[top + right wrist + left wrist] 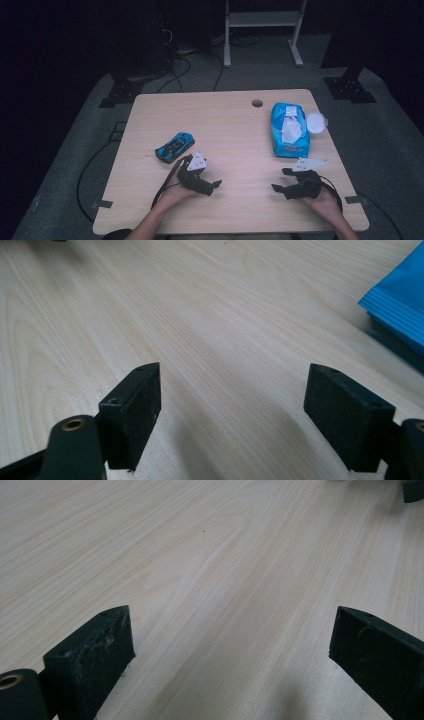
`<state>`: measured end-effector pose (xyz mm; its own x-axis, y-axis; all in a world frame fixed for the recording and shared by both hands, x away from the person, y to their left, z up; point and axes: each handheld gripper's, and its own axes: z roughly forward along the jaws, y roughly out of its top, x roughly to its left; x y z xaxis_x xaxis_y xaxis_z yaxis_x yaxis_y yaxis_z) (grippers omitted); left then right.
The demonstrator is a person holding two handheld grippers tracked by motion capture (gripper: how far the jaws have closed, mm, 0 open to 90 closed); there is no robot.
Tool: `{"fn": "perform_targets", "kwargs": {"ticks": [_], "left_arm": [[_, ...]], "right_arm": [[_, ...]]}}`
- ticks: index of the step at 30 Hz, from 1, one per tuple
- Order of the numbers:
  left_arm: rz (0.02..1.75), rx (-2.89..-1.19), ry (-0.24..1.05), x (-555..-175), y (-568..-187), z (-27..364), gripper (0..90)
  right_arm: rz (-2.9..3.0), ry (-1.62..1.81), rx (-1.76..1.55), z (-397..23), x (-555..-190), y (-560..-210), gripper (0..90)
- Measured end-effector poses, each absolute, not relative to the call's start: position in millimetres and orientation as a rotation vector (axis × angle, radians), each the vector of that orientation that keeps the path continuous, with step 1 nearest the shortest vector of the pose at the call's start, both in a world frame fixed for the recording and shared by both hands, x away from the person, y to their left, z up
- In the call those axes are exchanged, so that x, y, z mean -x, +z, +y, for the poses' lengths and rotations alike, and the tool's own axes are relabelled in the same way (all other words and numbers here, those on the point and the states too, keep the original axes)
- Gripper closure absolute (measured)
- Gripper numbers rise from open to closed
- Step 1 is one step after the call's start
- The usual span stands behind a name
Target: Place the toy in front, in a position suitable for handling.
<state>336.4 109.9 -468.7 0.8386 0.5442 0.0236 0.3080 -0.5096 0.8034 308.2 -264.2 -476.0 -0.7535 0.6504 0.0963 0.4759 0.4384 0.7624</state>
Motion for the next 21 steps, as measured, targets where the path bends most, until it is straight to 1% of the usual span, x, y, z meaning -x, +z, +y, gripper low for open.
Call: {"fn": "perform_targets", "kwargs": {"ticks": [10, 13, 21], "left_arm": [[0.624, -2.148, 0.351, -340.1, -463.2, 112.4, 3.4], [0.637, -2.127, 0.321, -341.0, -459.2, 114.3, 3.4], [0.629, -2.127, 0.359, -344.0, -444.2, 117.6, 3.0]], "right_arm": [[2.48, 1.208, -0.984, -264.6, -307.5, -476.2, 22.1], [2.475, 1.205, -0.983, -264.7, -306.6, -475.7, 22.1], [2.46, 1.21, -0.994, -265.1, -305.9, -474.0, 22.1]]}}
